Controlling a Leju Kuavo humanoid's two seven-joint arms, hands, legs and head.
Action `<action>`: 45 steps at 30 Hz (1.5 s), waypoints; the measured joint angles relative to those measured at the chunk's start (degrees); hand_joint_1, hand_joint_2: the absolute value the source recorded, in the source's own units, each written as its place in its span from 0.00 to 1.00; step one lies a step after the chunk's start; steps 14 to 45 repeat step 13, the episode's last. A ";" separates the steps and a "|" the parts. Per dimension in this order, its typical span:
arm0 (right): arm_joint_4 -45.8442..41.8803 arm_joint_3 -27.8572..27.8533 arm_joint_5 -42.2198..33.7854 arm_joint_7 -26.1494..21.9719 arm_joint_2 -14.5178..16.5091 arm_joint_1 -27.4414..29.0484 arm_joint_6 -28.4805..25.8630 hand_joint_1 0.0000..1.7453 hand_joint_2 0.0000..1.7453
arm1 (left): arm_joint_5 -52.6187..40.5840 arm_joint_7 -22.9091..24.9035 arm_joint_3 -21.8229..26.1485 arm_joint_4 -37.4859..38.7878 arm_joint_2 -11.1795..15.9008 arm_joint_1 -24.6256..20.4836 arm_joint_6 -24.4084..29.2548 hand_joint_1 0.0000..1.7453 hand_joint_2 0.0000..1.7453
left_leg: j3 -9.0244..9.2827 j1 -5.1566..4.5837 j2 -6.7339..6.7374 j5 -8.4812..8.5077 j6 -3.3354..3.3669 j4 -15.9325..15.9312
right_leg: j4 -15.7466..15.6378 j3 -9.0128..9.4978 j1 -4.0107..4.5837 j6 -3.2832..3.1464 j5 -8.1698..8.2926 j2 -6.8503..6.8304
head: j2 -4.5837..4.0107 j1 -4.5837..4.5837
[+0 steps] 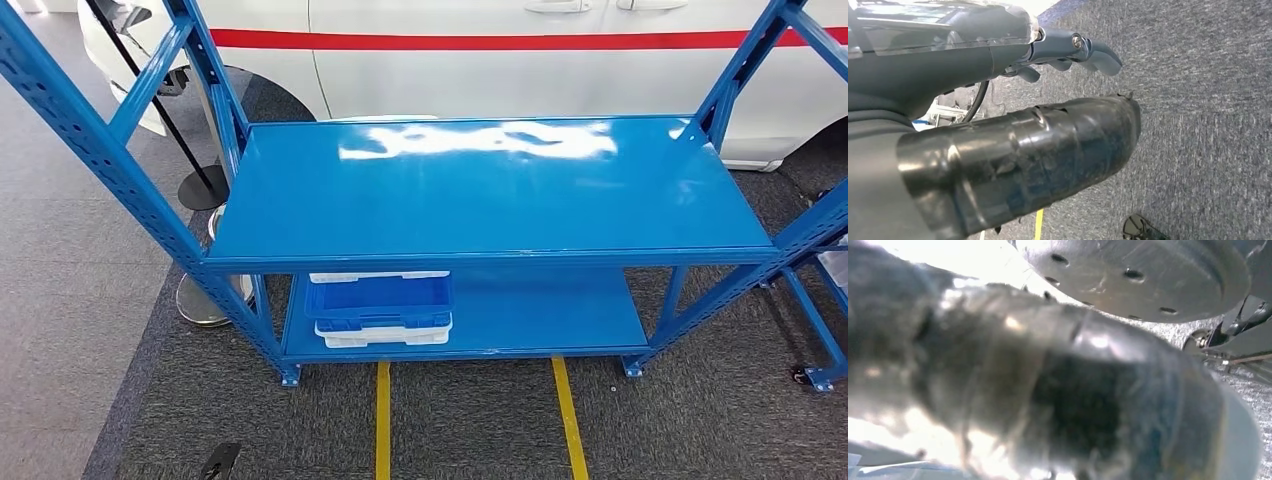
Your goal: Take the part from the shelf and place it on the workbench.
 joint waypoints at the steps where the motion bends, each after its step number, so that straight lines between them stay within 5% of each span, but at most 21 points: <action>1: 0.00 0.00 0.00 0.00 0.00 -0.01 -0.01 0.00 0.00 | -0.01 0.00 0.00 0.00 0.00 -0.01 -0.01 0.00 0.00 | 0.08 0.01 0.00 0.00 -0.01 -0.13 | 0.00 0.02 0.01 -0.08 -0.05 0.00 | 0.00 -0.01; 3: 0.00 0.01 0.00 0.02 0.01 -0.08 0.05 0.00 0.00 | -0.03 0.05 0.00 0.00 0.00 -0.02 -0.20 0.00 0.00 | 0.23 0.00 0.00 0.00 -0.04 -0.32 | 0.00 0.07 0.00 -0.22 -0.14 -0.01 | 0.00 -0.01; 7: 0.00 0.02 0.02 0.43 0.01 -0.18 0.27 0.00 0.00 | -0.40 0.66 0.00 0.00 0.00 -0.04 -1.63 0.00 1.00 | 0.33 0.01 -0.02 0.10 -0.23 -0.50 | 0.01 0.12 0.03 -0.28 -0.17 -0.04 | 0.00 0.01; 11: 0.00 0.03 0.05 1.10 0.00 -0.20 0.51 0.00 0.00 | -0.98 2.22 -0.01 0.00 0.00 -0.27 -2.57 0.00 1.00 | 0.32 0.01 -0.02 0.15 -0.42 -0.58 | 0.04 0.16 0.03 -0.32 -0.14 -0.04 | 0.00 0.02; 12: 0.00 0.04 0.08 1.24 0.00 -0.21 0.61 0.00 0.00 | -1.10 2.32 -0.01 0.00 0.00 -0.32 -2.56 0.00 0.75 | 0.32 0.01 -0.02 0.15 -0.45 -0.59 | 0.04 0.19 0.02 -0.33 -0.14 -0.05 | 0.00 0.02; 13: 0.00 0.05 0.09 1.30 0.00 -0.21 0.66 0.00 0.00 | -1.14 2.35 -0.02 0.00 0.00 -0.34 -2.55 0.00 0.67 | 0.33 0.01 -0.02 0.15 -0.46 -0.59 | 0.04 0.21 0.02 -0.33 -0.13 -0.05 | 0.00 0.02; 45: 0.00 0.05 0.09 1.30 0.00 -0.21 0.66 0.00 0.00 | -1.14 2.35 -0.02 0.00 0.00 -0.34 -2.55 0.00 0.67 | 0.33 0.01 -0.02 0.15 -0.46 -0.59 | 0.04 0.21 0.02 -0.33 -0.13 -0.05 | 0.00 0.02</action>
